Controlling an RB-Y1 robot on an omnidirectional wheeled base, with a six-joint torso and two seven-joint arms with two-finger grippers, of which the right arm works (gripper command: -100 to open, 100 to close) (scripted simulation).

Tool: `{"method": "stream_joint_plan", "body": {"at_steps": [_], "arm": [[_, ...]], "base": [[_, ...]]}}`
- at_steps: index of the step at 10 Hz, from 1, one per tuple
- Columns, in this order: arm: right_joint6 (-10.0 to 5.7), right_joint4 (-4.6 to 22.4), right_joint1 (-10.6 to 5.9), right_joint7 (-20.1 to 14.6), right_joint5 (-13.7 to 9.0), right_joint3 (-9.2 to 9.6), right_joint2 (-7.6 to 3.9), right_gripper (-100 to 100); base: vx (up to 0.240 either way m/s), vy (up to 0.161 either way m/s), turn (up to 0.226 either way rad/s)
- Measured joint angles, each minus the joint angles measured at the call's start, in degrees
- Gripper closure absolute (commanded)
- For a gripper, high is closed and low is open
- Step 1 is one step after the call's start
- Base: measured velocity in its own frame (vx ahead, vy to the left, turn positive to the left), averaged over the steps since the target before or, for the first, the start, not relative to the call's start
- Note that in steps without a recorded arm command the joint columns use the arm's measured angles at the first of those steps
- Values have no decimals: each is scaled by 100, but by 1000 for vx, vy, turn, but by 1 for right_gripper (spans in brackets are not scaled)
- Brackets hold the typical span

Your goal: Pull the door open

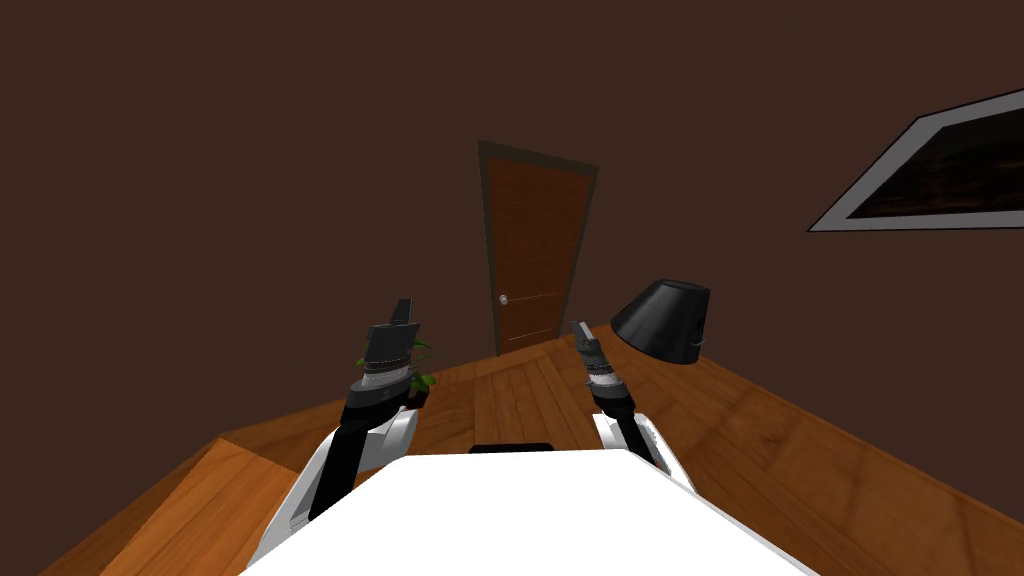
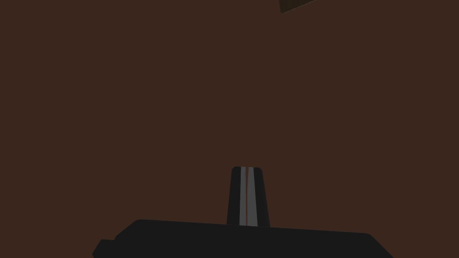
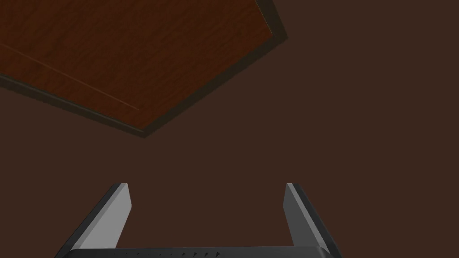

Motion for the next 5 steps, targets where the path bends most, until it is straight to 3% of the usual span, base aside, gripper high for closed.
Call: {"method": "stream_joint_plan", "body": {"at_steps": [5], "arm": [[-172, 619, -159, 379, 309, -38, -40, -100]], "base": [[109, 84, -40]]}}
